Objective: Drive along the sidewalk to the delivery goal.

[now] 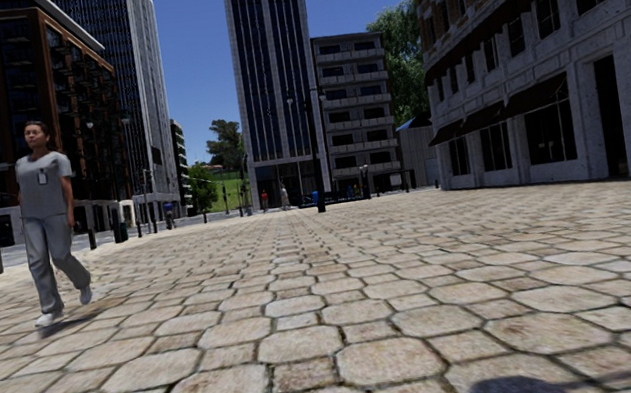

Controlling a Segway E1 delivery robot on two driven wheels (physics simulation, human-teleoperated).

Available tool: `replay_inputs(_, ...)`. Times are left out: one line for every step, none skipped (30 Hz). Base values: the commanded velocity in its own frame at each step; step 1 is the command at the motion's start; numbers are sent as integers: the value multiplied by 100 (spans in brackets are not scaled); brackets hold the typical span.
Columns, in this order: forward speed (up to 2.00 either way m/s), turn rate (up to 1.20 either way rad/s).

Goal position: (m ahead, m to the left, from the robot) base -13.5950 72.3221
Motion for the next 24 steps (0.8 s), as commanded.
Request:
replay_inputs(200, 0)
replay_inputs(200, 0)
replay_inputs(200, 0)
replay_inputs(200, 0)
replay_inputs(200, 0)
replay_inputs(200, 0)
replay_inputs(200, 0)
replay_inputs(200, 0)
replay_inputs(200, 0)
replay_inputs(200, 0)
replay_inputs(200, 0)
replay_inputs(200, 0)
replay_inputs(200, 0)
replay_inputs(200, 0)
replay_inputs(200, 0)
replay_inputs(200, 0)
replay_inputs(200, 0)
replay_inputs(200, 0)
replay_inputs(200, 0)
replay_inputs(200, 0)
replay_inputs(200, 0)
replay_inputs(200, 0)
replay_inputs(200, 0)
replay_inputs(200, 0)
